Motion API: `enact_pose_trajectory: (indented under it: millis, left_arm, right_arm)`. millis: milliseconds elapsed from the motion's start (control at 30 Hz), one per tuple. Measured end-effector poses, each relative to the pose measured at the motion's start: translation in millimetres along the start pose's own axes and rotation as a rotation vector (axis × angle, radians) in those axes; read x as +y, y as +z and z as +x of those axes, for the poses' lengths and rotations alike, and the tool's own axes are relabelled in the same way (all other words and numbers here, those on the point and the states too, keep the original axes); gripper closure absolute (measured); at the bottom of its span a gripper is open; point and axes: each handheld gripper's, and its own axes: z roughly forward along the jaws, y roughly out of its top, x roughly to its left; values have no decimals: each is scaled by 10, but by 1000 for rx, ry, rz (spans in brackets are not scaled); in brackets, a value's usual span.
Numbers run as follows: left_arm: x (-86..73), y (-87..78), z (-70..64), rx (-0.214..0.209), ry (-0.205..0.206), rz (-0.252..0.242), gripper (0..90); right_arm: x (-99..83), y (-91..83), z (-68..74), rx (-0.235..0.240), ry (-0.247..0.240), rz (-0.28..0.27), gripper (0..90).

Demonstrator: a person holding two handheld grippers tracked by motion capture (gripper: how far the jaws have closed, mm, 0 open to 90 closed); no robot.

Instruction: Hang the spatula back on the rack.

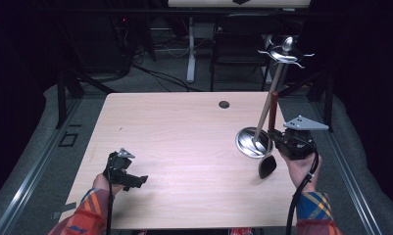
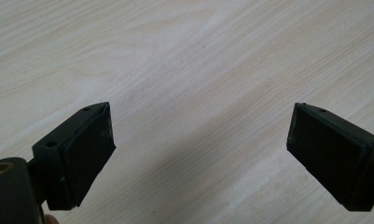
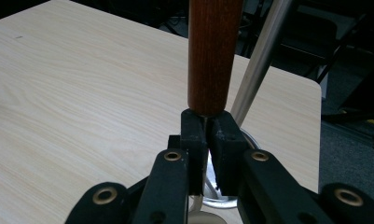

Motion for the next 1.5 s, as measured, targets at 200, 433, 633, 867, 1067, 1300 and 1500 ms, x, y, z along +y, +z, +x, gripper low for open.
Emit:
enact_pose_trajectory:
  millis: [200,433,633,867,1067,1300,1500]
  left_arm:
    - [-5,3,9,-2,2,1,72]
    - [-5,8,4,-2,-1,2,73]
    - [-5,9,1,0,0,4,73]
    - [-4,2,0,2,3,2,73]
    - [-13,-6,5,-1,4,1,73]
    - [-9,2,-21,0,11,5,74]
    - [-8,13,-16,-3,13,6,74]
  right_arm:
    - [37,-19,-66,-24,18,-15,845]
    - [81,-70,-142,-47,38,-24,845]
    - [110,-107,-209,-67,49,-30,845]
    - [162,-170,-262,-84,64,-52,844]
    - [189,-213,-319,-103,81,-60,845]
    - [238,-270,-390,-117,108,-90,845]
    - [269,-298,-424,-129,112,-109,845]
